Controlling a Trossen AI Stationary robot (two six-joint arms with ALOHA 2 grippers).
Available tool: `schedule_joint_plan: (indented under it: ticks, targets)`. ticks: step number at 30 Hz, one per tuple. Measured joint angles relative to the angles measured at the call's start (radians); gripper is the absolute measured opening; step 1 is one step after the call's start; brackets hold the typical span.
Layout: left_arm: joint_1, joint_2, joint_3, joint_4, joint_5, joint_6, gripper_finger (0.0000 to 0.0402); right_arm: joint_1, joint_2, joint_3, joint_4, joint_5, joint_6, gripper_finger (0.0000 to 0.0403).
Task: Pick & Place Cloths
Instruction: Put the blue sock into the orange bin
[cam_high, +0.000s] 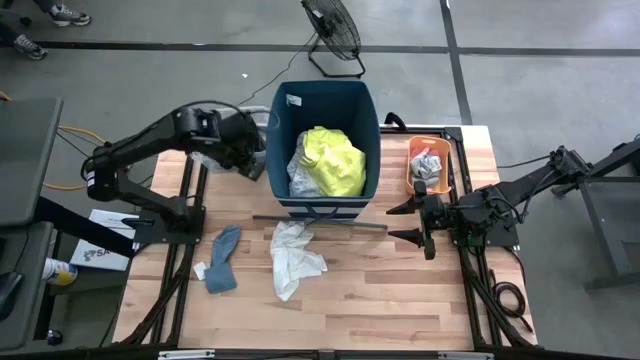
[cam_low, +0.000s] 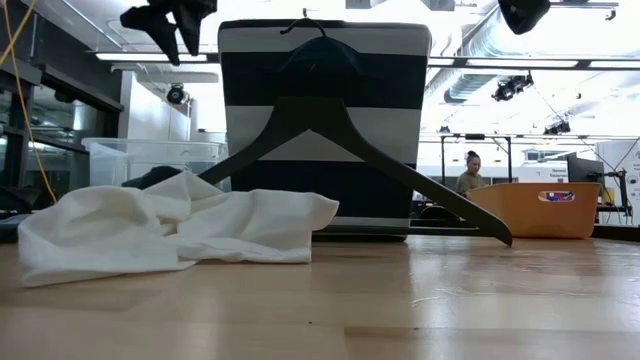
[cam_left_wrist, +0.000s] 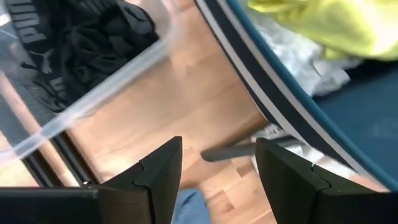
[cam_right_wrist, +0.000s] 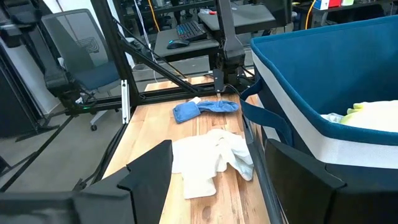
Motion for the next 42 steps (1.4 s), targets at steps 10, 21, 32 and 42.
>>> schedule_joint_plan:
  ticks: [10,21,32,42]
  targets:
    - [-0.243,0.0,-0.064,-0.014,-0.025,-0.091,0.0198,0.0,0.0,0.0,0.0,0.0,0.0,0.0247]
    - [-0.461,0.0,-0.237,0.018,-0.021,-0.17,0.0198,0.0,0.0,0.0,0.0,0.0,0.0,0.0247]
    - [-0.604,0.0,-0.427,0.031,-0.014,-0.365,0.0198,0.0,0.0,0.0,0.0,0.0,0.0,0.0247]
    - [-0.658,0.0,-0.641,0.17,0.022,-0.533,0.0198,0.0,0.0,0.0,0.0,0.0,0.0,0.0247]
